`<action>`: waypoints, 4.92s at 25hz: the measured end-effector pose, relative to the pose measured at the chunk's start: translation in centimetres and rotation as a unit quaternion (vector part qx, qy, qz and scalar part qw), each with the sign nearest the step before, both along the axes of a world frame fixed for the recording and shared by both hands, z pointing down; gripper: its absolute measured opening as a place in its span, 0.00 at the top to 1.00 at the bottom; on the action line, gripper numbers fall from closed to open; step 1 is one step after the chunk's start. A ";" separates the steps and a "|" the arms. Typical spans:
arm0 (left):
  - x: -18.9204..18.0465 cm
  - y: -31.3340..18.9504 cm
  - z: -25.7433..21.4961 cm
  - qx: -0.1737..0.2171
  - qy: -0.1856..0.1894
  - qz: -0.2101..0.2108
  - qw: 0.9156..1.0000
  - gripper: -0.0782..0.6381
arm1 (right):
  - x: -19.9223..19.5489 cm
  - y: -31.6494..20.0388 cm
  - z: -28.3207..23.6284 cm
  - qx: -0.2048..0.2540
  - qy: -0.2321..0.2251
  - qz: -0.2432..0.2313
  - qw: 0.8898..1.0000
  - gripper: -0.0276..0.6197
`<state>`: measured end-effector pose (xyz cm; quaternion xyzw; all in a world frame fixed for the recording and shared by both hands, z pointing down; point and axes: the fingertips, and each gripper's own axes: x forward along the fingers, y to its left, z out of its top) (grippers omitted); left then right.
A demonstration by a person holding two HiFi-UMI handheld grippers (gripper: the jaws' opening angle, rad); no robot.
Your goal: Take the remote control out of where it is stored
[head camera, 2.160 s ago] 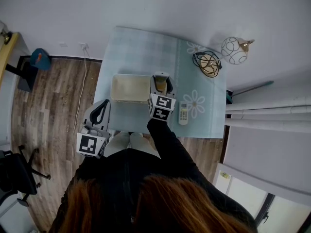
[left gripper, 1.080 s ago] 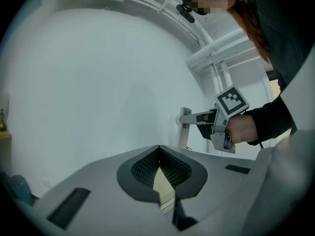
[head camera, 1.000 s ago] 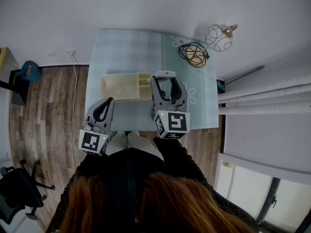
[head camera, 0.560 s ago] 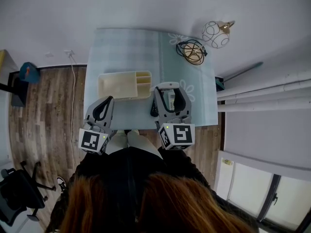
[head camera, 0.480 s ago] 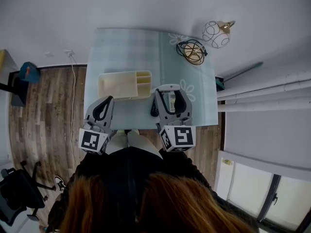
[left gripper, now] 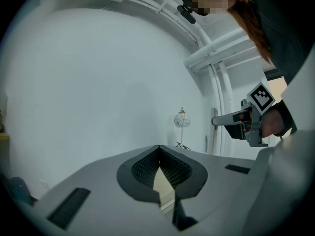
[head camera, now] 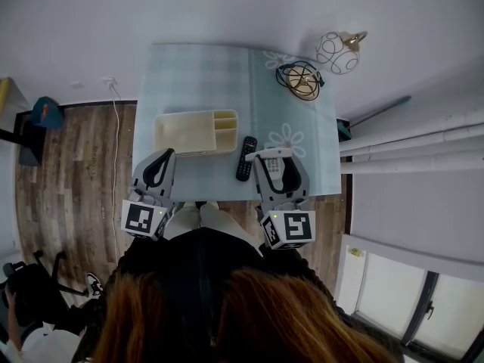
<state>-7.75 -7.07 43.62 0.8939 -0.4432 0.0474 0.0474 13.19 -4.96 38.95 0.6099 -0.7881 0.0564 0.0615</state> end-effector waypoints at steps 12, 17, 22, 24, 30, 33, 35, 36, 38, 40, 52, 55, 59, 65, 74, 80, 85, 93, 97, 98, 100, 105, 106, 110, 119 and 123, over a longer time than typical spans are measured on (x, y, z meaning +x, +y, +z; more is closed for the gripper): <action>0.7 0.0 0.3 -0.003 0.003 0.012 1.000 0.88 | 5.7 3.4 3.5 -0.034 0.019 0.046 0.998 0.56; 1.0 0.1 0.5 -0.005 -0.001 0.017 1.000 0.88 | 7.7 3.9 4.9 -0.050 0.037 0.066 0.996 0.56; 1.0 0.2 0.5 -0.006 -0.005 0.018 1.000 0.88 | 9.8 4.2 6.7 -0.069 0.064 0.079 0.992 0.56; 0.9 0.3 0.6 -0.007 -0.007 0.017 1.000 0.88 | 10.6 4.4 7.8 -0.082 0.078 0.082 0.990 0.56; 0.8 0.5 0.7 -0.008 -0.005 0.014 1.000 0.88 | 12.9 5.5 12.0 -0.130 0.101 0.096 0.982 0.56; 0.8 0.5 0.7 -0.007 -0.007 0.014 1.000 0.88 | 13.8 6.1 13.7 -0.148 0.104 0.104 0.978 0.56; 0.9 0.6 0.7 -0.007 -0.008 0.014 1.000 0.88 | 14.4 6.5 14.4 -0.156 0.102 0.110 0.976 0.56; 0.9 0.6 0.7 -0.007 -0.008 0.014 1.000 0.88 | 14.6 6.6 14.6 -0.159 0.102 0.112 0.976 0.56; 0.9 0.7 0.7 -0.008 -0.009 0.013 1.000 0.88 | 14.9 6.8 15.0 -0.162 0.100 0.115 0.975 0.56; 1.0 0.7 0.8 -0.009 -0.010 0.014 1.000 0.88 | 15.1 6.8 15.3 -0.165 0.098 0.116 0.975 0.56; 0.7 1.0 0.7 -0.008 -0.015 0.007 1.000 0.88 | 16.3 5.9 16.4 -0.174 0.072 0.132 0.973 0.56; 0.5 1.0 0.6 -0.007 -0.017 0.004 1.000 0.88 | 16.6 5.5 16.5 -0.175 0.066 0.134 0.973 0.56; 0.2 1.0 0.7 -0.007 -0.016 -0.002 1.000 0.88 | 16.6 4.8 16.7 -0.180 0.066 0.131 0.973 0.56; -0.1 1.0 0.7 -0.008 -0.015 -0.004 1.000 0.88 | 17.0 3.6 17.1 -0.187 0.058 0.134 0.971 0.56; -0.3 1.0 0.7 -0.010 -0.017 -0.008 1.000 0.88 | 17.4 1.0 18.5 -0.203 0.064 0.119 0.970 0.56; -0.6 1.1 0.8 -0.011 -0.016 -0.012 1.000 0.88 | 17.7 -0.8 20.2 -0.228 0.064 0.113 0.965 0.56; -0.6 1.2 0.8 -0.012 -0.017 -0.016 1.000 0.88 | 18.1 -2.1 22.1 -0.246 0.064 0.116 0.960 0.56; -1.0 1.4 0.8 -0.013 -0.018 -0.023 1.000 0.88 | 18.8 -3.0 23.8 -0.252 0.077 0.126 0.956 0.77; -1.2 1.4 0.9 -0.014 -0.019 -0.027 0.999 0.88 | 18.6 -3.2 23.6 -0.246 0.092 0.117 0.958 0.77; -1.2 1.4 0.9 -0.014 -0.018 -0.027 0.999 0.88 | 18.7 -3.2 23.6 -0.245 0.088 0.120 0.958 0.77; -1.1 1.3 0.9 -0.014 -0.018 -0.025 0.999 0.88 | 19.1 -3.1 23.9 -0.243 0.076 0.128 0.958 0.77; -0.9 1.3 1.1 -0.017 -0.019 -0.023 0.999 0.88 | 20.1 -3.0 24.5 -0.248 0.068 0.137 0.956 0.77; -0.9 1.3 1.1 -0.017 -0.019 -0.023 0.999 0.88 | 20.2 -3.0 24.5 -0.248 0.072 0.137 0.957 0.77; -0.9 1.3 1.1 -0.017 -0.019 -0.023 0.999 0.88 | 20.0 -3.0 24.0 -0.238 0.081 0.130 0.959 0.80; -1.1 1.3 1.0 -0.018 -0.016 -0.024 0.999 0.88 | 18.5 -3.1 23.2 -0.227 0.080 0.123 0.963 0.93; -1.2 1.3 1.0 -0.017 -0.014 -0.024 0.999 0.88 | 17.9 -3.4 22.2 -0.212 0.077 0.119 0.967 0.94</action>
